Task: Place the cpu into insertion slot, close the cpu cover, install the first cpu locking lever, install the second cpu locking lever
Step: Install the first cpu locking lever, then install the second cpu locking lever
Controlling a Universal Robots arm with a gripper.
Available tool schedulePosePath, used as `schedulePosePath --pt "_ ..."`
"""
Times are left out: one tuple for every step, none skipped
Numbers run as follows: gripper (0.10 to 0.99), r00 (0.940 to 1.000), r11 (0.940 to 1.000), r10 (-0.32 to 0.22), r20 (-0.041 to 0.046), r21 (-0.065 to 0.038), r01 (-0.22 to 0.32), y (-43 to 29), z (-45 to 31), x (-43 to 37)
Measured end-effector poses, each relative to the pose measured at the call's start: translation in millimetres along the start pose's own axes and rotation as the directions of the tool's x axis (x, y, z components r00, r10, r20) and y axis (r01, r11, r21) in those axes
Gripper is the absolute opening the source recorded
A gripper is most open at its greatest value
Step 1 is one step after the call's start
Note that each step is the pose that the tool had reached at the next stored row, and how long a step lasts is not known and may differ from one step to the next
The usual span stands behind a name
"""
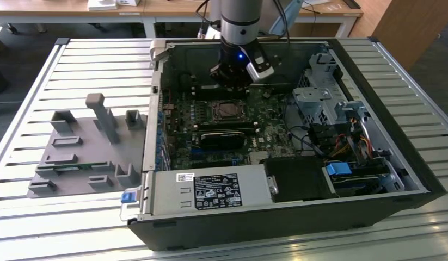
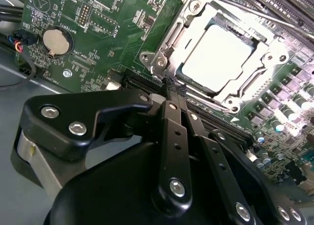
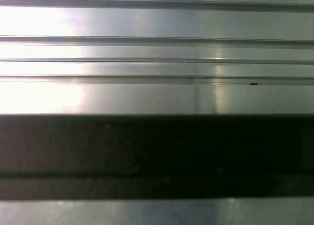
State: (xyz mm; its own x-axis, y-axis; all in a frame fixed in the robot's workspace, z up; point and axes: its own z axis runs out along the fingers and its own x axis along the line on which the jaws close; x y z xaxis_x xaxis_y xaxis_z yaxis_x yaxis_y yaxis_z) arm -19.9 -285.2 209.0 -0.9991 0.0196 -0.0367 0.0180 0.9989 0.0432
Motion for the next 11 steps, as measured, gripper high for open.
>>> schedulePosePath --pt "0.106 1.0000 1.0000 0.000 0.0000 0.000 0.000 -0.4 0.0 0.0" --pt "0.106 1.0000 1.0000 0.000 0.0000 0.000 0.000 -0.7 0.0 0.0" --pt "0.106 1.0000 1.0000 0.000 0.0000 0.000 0.000 -1.0 0.0 0.0" --pt "0.106 1.0000 1.0000 0.000 0.0001 0.000 0.000 -1.2 0.0 0.0" --pt "0.106 1.0000 1.0000 0.000 0.0000 0.000 0.000 -1.4 0.0 0.0" --pt "0.106 1.0000 1.0000 0.000 0.0000 0.000 0.000 -1.6 -0.1 0.0" --pt "0.106 1.0000 1.0000 0.000 0.0000 0.000 0.000 -2.0 -0.1 0.0" --pt "0.106 1.0000 1.0000 0.000 0.0000 0.000 0.000 -2.3 -0.1 0.0" --pt "0.106 1.0000 1.0000 0.000 0.0000 0.000 0.000 -2.5 -0.1 0.0" --pt "0.106 1.0000 1.0000 0.000 0.0000 0.000 0.000 -2.7 -0.1 0.0" --pt "0.106 1.0000 1.0000 0.000 0.0000 0.000 0.000 -2.9 -0.2 0.0"
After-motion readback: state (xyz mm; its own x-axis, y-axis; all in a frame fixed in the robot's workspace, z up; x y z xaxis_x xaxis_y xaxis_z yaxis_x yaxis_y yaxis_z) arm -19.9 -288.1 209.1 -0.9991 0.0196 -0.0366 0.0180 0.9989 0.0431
